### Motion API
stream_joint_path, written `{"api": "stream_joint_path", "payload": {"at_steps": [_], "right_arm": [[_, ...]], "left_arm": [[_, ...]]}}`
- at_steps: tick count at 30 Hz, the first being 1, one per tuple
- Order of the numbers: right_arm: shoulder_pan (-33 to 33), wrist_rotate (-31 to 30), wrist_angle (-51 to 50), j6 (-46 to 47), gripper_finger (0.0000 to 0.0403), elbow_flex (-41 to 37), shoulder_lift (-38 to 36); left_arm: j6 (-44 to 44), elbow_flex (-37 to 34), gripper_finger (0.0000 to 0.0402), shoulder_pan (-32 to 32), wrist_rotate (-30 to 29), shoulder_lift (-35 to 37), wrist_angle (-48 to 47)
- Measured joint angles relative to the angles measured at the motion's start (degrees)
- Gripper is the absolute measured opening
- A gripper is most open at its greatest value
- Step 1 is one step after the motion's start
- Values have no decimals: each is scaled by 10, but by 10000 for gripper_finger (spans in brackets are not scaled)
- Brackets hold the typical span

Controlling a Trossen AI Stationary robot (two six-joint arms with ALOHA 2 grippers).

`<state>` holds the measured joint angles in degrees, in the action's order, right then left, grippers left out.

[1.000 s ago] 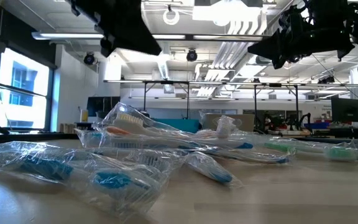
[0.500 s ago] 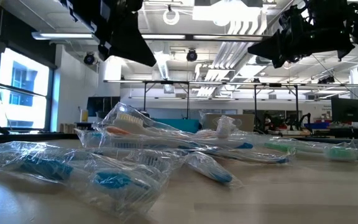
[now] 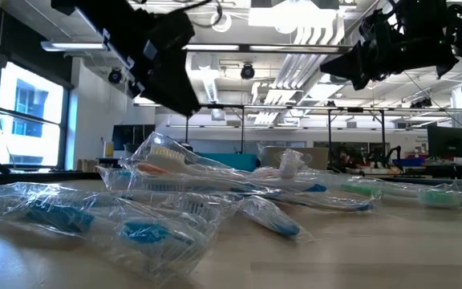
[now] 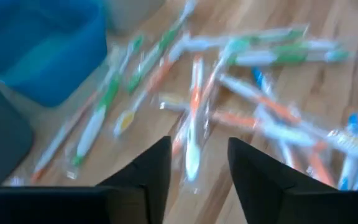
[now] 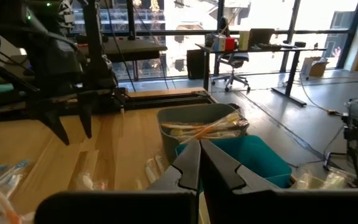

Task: Pick & Place Toothbrushes
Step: Put the orange toothbrush into the dark blue bin

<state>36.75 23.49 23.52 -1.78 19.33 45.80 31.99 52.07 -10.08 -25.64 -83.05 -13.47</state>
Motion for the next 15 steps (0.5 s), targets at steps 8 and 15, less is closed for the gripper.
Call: {"api": "stream_joint_path", "payload": {"at_steps": [8, 15], "right_arm": [[0, -11, -2, 0, 2, 0, 2], [0, -10, -3, 0, 2, 0, 2]], "left_arm": [[0, 0, 177, 11, 45, 0, 2], [-1, 0, 177, 11, 46, 0, 4]]}}
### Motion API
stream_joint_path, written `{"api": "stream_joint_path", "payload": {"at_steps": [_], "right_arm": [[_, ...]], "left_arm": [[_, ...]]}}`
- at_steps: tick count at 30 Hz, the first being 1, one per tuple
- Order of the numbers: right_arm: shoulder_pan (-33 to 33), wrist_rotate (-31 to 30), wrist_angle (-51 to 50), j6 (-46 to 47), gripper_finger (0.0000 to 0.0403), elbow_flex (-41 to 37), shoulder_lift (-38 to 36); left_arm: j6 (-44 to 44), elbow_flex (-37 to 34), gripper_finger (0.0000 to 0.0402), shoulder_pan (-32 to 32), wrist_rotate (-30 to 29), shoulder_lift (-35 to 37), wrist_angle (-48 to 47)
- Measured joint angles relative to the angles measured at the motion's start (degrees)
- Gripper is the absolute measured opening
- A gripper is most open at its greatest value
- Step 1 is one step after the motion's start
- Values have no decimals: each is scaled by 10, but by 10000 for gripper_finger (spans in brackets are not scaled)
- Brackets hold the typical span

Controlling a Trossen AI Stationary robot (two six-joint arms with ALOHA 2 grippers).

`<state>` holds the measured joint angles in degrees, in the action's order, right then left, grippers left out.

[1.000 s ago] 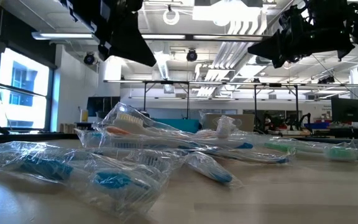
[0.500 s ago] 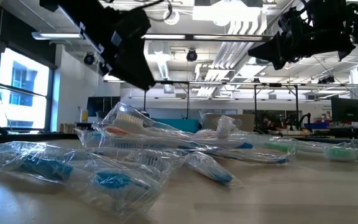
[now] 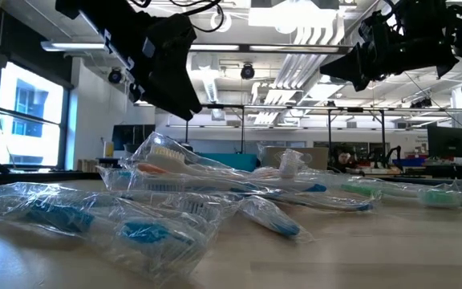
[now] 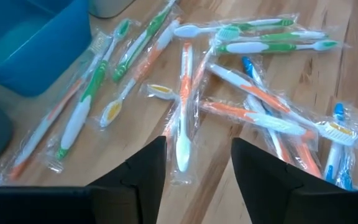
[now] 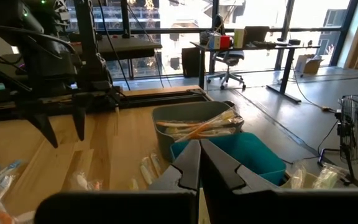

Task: Pick & Place Toothbrushes
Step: Put the orange toothbrush into the dark blue bin

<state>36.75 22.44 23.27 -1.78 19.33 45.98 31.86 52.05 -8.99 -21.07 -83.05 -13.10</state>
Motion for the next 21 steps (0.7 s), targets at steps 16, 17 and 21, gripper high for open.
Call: {"api": "stream_joint_path", "payload": {"at_steps": [16, 17, 21], "right_arm": [[0, 0, 0, 0, 2, 0, 0], [0, 0, 0, 0, 2, 0, 0], [0, 0, 1, 0, 2, 0, 0]], "left_arm": [[35, -2, 177, 0, 0, -21, 1], [35, -2, 177, 0, 0, -27, 7], [30, -1, 177, 0, -1, -51, 37]]}}
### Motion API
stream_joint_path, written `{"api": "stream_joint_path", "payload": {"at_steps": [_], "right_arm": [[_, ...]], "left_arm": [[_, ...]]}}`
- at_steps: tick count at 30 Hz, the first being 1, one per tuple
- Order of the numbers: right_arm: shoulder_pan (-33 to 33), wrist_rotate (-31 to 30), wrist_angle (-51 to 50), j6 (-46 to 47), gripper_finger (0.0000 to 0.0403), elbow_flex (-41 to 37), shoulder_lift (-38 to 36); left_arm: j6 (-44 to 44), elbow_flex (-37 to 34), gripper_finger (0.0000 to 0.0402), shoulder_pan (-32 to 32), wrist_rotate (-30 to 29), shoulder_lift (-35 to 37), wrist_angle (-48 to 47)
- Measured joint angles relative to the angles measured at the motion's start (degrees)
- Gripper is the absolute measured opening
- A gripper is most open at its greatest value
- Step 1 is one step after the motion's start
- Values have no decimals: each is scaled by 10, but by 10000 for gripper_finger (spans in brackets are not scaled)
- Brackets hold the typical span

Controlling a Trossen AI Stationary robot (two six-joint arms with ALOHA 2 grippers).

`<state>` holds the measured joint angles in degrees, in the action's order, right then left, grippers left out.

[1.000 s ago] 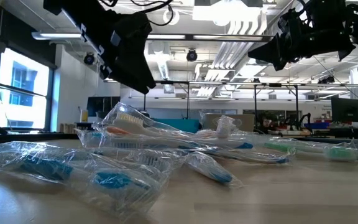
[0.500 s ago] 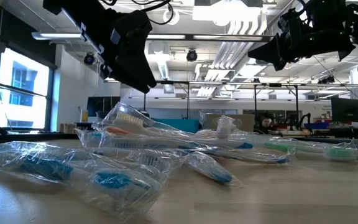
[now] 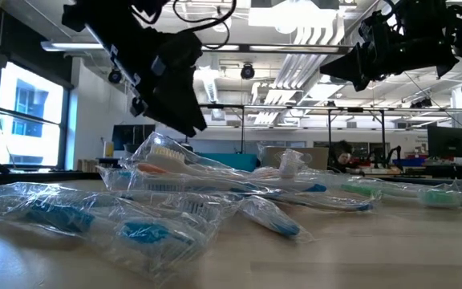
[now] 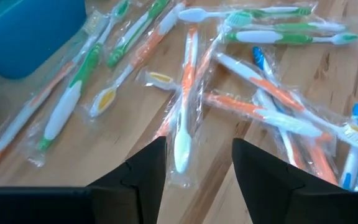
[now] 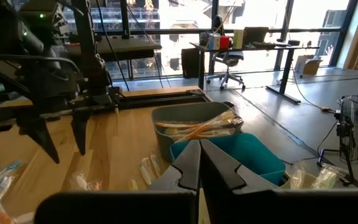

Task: Pick & Place Toothbrushes
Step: Put the orange toothbrush into the dark blue bin

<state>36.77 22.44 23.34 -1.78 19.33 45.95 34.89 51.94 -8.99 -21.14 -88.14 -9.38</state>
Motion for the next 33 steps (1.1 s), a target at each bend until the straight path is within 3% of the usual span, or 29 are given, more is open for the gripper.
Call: {"api": "stream_joint_path", "payload": {"at_steps": [22, 33], "right_arm": [[0, 0, -4, 0, 3, 0, 1], [0, 0, -11, 0, 3, 0, 1]], "left_arm": [[19, 1, 177, 20, -36, -78, 58], [0, 7, 177, 85, 71, -77, 97]]}}
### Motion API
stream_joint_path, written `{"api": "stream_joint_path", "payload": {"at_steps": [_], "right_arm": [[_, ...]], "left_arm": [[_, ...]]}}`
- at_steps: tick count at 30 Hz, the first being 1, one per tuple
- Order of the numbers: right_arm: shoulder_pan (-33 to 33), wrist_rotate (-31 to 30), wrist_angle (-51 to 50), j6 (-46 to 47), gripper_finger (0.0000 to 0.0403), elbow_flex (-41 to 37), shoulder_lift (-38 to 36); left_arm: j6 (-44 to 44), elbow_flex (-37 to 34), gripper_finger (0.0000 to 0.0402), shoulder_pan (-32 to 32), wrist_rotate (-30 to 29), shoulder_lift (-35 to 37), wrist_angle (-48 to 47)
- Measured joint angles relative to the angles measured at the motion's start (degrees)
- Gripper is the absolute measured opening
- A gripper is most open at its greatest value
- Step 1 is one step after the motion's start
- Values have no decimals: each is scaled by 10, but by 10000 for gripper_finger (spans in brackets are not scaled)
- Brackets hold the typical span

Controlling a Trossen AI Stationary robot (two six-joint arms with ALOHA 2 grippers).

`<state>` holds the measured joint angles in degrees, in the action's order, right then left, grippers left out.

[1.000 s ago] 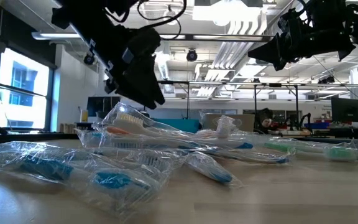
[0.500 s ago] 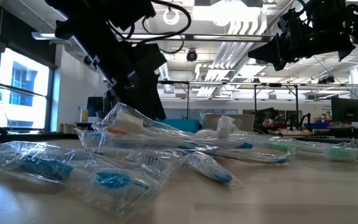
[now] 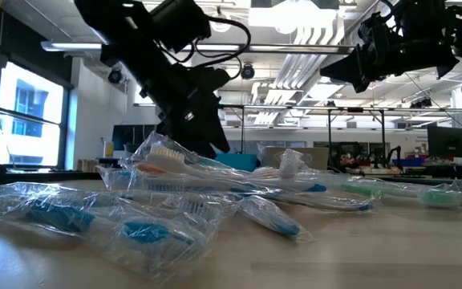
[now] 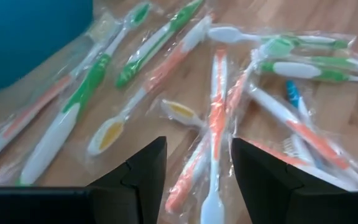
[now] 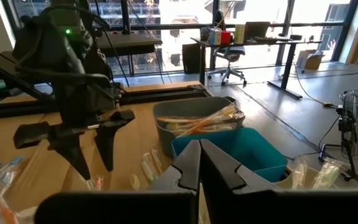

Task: Pick & Place Toothbrushes
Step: Put the orange toothbrush into the dark blue bin

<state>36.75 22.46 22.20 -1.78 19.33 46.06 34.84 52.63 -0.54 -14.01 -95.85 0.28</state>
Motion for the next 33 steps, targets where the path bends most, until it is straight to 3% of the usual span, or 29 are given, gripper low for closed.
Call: {"api": "stream_joint_path", "payload": {"at_steps": [9, 22, 33], "right_arm": [[0, 0, -5, 0, 2, 0, 0], [0, 0, -14, 0, 2, 0, 0], [0, 0, -19, 0, 2, 0, 0]], "left_arm": [[-16, 29, 177, -1, 2, -1, -23], [-14, 67, 177, -2, 26, -86, -38], [-14, 69, 177, -2, 25, -87, -49]]}}
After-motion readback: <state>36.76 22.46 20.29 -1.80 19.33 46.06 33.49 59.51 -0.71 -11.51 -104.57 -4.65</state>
